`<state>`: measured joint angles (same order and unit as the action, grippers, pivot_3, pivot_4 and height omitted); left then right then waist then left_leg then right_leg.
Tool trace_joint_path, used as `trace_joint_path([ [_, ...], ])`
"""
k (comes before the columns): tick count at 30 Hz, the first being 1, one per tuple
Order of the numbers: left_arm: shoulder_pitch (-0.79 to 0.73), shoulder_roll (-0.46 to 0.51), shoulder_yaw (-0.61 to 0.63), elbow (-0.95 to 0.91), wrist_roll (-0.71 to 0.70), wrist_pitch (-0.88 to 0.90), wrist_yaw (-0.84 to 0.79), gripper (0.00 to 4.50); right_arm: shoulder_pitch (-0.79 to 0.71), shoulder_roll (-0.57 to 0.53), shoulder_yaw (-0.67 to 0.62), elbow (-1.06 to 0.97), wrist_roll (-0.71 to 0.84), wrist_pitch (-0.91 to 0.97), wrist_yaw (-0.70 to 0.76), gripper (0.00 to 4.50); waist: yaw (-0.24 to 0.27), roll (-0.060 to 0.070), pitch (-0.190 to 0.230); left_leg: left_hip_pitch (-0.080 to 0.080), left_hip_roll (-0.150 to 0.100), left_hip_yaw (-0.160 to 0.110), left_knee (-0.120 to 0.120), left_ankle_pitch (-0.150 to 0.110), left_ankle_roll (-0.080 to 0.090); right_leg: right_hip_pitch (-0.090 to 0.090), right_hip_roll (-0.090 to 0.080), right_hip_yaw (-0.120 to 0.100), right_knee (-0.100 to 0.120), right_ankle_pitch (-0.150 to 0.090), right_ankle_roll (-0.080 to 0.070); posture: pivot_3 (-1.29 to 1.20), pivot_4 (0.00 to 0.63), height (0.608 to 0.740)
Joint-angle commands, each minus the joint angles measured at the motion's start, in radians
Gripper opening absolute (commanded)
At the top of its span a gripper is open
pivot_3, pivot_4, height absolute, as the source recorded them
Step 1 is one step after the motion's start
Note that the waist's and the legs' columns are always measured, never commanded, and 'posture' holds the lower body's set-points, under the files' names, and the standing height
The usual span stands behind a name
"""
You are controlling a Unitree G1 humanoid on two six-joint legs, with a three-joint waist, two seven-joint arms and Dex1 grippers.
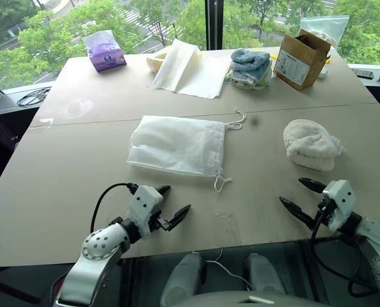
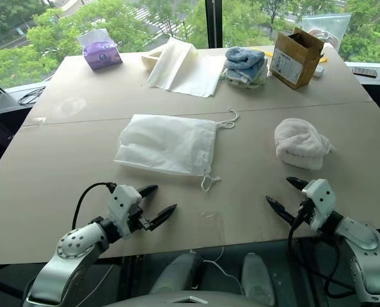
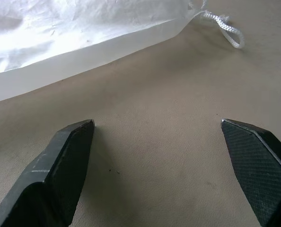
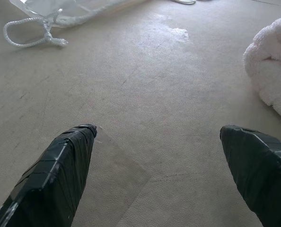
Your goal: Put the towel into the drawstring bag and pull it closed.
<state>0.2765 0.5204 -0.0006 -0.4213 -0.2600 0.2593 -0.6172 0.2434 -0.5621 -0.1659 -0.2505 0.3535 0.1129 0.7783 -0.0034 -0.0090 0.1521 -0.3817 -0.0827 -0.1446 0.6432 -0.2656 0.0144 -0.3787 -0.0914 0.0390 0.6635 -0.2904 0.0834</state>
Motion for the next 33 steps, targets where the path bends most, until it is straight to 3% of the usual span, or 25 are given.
trace_joint_path([
  [1,-0.006,0.016,0.001,-0.022,-0.008,-0.004,-0.024,4.41,-0.002,-0.005,-0.019,-0.02,0.022,-0.031,0.024,4.5,0.0,0.0,0.0,0.0,0.0,0.0,0.0,0.0,0.0,0.0,0.0,0.0,0.0,0.0,0.0,0.0,0.15,0.74],
  [18,0.013,0.062,0.046,-0.088,-0.07,0.05,-0.072,4.41,-0.027,0.034,0.042,-0.12,0.024,0.011,-0.013,4.5,-0.003,0.0,0.0,0.0,0.0,0.0,0.0,0.0,0.0,0.0,0.0,0.0,0.0,0.0,0.0,0.0,0.15,0.74],
  [24,-0.029,0.086,0.108,-0.134,-0.213,0.154,-0.108,4.41,-0.07,0.051,0.083,-0.167,0.027,0.052,-0.046,4.5,-0.003,0.0,0.0,0.0,0.0,0.0,0.0,0.0,0.0,0.0,0.0,0.0,0.0,0.0,0.0,0.0,0.15,0.74],
  [29,-0.137,0.077,0.04,-0.165,-0.209,0.23,-0.065,4.41,-0.1,0.077,0.115,-0.204,0.033,0.083,-0.075,4.5,-0.002,0.0,0.001,0.0,0.0,-0.001,0.0,0.0,-0.001,0.0,0.0,-0.001,0.0,0.0,0.0,0.0,0.15,0.74],
  [33,-0.275,-0.008,-0.09,-0.161,-0.159,0.281,0.017,4.41,-0.114,0.098,0.137,-0.208,0.015,0.079,-0.099,4.5,0.0,-0.001,0.0,0.0,-0.001,0.0,0.0,0.002,-0.004,0.0,0.0,0.0,0.0,0.0,0.0,0.0,0.15,0.74],
])
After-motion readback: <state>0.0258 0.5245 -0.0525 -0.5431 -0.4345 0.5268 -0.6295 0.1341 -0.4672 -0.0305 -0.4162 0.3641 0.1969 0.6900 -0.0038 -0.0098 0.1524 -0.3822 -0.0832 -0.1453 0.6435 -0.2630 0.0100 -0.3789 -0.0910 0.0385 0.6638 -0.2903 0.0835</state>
